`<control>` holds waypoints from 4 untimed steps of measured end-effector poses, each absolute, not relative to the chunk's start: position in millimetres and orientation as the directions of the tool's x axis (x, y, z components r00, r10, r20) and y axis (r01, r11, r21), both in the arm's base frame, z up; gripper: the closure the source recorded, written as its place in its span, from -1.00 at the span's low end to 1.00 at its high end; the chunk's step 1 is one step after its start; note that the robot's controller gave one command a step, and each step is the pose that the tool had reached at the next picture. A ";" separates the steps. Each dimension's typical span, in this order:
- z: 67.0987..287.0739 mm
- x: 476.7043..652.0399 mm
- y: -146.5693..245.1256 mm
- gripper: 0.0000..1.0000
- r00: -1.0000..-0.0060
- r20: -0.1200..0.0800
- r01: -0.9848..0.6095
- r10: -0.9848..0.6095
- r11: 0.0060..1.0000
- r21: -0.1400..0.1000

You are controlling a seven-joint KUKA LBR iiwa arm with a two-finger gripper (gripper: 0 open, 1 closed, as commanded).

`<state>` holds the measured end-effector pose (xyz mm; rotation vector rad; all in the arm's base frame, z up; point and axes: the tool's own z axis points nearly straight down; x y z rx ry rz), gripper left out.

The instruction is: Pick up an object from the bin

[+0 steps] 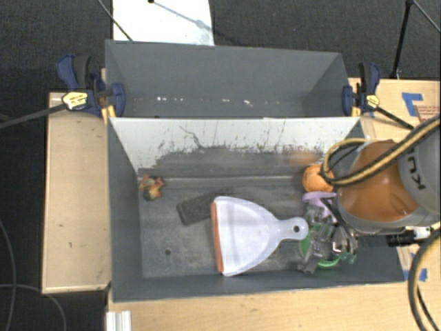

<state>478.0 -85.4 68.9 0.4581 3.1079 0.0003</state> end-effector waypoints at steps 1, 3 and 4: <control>70.0 483.3 -51.9 1.00 -0.977 -0.002 0.213 0.213 0.977 0.001; 74.1 482.4 -51.9 1.00 -0.977 0.002 0.211 0.211 0.977 0.000; 85.6 482.4 -51.8 1.00 -0.978 0.001 0.209 0.209 0.978 0.000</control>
Offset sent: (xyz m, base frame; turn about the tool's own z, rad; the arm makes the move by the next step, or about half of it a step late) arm 0.0000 0.0000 0.0000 0.0000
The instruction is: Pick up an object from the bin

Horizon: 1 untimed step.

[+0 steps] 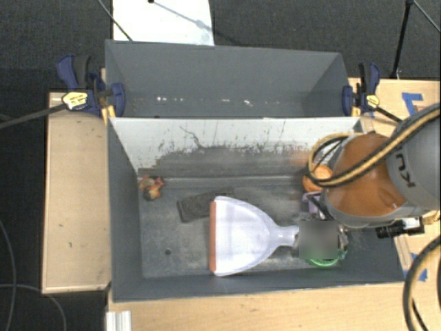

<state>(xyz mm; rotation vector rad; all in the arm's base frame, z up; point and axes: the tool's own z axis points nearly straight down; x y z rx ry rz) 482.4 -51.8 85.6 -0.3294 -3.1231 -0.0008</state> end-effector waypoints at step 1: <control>94.4 483.3 -51.8 1.00 -0.978 -0.003 0.207 0.207 0.978 0.001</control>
Offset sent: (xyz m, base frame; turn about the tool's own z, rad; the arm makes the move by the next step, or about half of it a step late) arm 0.0000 0.0003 0.0056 0.0000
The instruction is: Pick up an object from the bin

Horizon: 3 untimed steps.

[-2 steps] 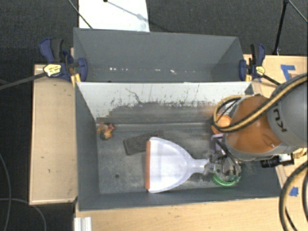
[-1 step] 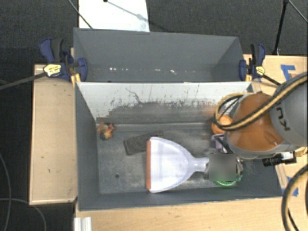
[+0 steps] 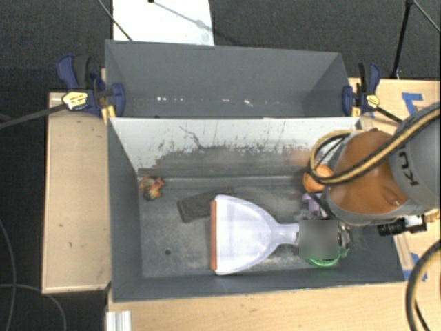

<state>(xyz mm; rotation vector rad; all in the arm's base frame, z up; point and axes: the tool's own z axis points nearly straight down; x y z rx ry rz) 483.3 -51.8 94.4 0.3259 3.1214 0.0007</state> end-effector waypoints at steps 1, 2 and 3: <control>98.2 483.5 -51.9 1.00 -0.979 -0.004 0.206 0.206 0.979 0.001; 100.6 483.7 -51.9 1.00 -0.979 -0.004 0.204 0.204 0.979 0.001; 102.1 483.8 -51.8 1.00 -0.979 -0.004 0.202 0.202 0.979 0.001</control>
Offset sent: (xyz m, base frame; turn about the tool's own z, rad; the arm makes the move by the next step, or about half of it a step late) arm -0.0001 0.0002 0.0084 0.0000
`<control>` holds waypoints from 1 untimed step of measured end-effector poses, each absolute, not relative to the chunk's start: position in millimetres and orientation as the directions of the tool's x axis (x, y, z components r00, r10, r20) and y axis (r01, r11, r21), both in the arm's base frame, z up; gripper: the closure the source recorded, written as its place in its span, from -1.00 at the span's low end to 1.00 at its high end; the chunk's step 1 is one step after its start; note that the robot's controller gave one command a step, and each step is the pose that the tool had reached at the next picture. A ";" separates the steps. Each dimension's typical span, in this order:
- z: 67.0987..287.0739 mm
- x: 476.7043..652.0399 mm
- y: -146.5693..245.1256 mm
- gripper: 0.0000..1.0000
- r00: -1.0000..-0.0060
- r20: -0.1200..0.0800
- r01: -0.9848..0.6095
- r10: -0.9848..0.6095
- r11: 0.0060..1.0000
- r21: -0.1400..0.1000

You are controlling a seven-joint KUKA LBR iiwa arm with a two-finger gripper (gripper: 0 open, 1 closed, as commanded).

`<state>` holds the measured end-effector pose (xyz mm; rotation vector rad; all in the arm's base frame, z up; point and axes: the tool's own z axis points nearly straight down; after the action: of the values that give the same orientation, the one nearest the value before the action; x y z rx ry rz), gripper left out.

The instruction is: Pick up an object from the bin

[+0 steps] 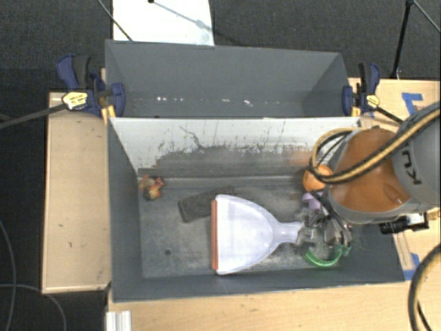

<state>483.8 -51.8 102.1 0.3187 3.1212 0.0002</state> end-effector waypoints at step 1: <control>103.8 483.9 -51.8 1.00 -0.980 -0.004 0.200 0.200 0.980 0.000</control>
Offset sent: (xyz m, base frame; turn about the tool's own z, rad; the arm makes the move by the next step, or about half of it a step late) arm 0.0000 0.0002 0.0784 0.0000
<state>483.9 -51.8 103.8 0.3154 3.1215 0.0000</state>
